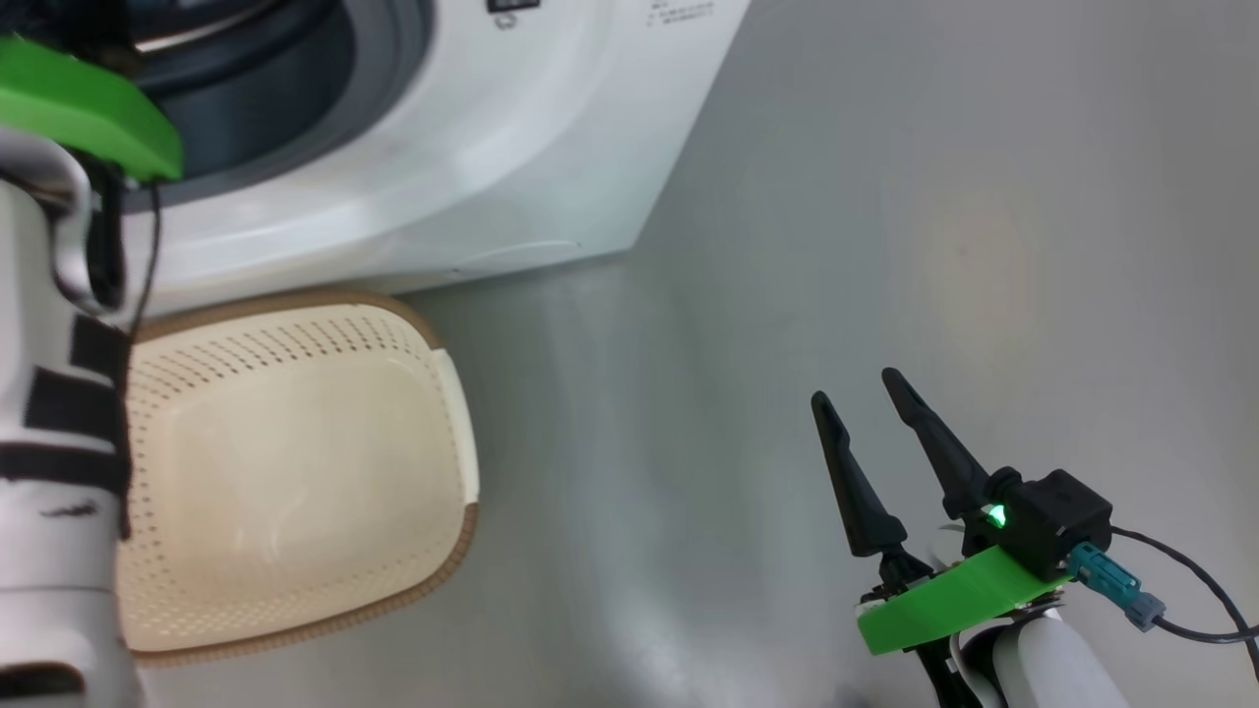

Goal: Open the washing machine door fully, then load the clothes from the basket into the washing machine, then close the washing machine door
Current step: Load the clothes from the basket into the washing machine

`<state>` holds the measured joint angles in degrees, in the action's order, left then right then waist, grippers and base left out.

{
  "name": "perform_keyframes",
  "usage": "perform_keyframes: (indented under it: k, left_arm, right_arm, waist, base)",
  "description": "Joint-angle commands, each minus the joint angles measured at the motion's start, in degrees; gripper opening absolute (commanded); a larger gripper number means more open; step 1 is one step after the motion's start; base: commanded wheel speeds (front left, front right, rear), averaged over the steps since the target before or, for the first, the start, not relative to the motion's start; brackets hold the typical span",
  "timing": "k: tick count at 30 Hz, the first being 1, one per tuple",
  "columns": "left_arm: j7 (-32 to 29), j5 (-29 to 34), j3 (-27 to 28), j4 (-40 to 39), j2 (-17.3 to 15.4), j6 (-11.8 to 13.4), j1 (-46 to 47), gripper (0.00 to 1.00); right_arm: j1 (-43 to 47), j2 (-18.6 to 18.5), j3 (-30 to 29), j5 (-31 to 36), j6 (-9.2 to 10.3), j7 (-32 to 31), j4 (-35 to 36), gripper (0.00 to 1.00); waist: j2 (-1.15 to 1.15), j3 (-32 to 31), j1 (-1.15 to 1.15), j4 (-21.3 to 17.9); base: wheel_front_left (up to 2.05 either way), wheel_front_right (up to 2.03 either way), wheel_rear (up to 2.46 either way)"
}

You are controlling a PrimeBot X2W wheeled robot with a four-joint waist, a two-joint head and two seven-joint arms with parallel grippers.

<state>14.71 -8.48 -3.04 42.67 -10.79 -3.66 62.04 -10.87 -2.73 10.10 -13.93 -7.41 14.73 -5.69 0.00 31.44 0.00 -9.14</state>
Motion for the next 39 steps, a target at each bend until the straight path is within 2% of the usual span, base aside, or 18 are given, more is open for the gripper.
perform_keyframes:
  k: [1,20,25,39]
  left_arm:
    - [0.3,-0.2,1.1,-2.1,-1.7,-0.3,-1.6,1.0]
    - [0.3,-1.8,4.7,-16.3,3.9,-1.9,-22.2,1.0]
    - [0.3,-1.1,5.4,-20.0,4.5,-2.0,-27.6,1.0]
    - [0.3,-0.5,8.2,-30.9,5.2,-2.0,-42.6,1.0]
  right_arm:
    - [0.7,-0.1,0.9,0.5,-0.08,0.3,1.0,1.0]
    - [6.4,-0.1,-1.8,1.4,-0.08,0.3,-0.2,1.0]
    - [8.2,-0.1,-2.5,1.6,-0.08,0.3,0.0,1.0]
    - [11.9,-0.1,-2.7,1.2,-0.08,0.3,0.1,1.0]
  waist:
    - [0.0,-2.4,0.0,1.7]
    - [0.0,-15.6,0.0,7.5]
    - [0.0,-18.6,0.0,9.0]
    - [0.0,-24.2,0.0,10.1]
  base:
    - [0.0,0.0,0.0]
    - [0.0,0.0,0.0]
    - [0.0,0.0,0.0]
    - [0.0,0.0,0.0]
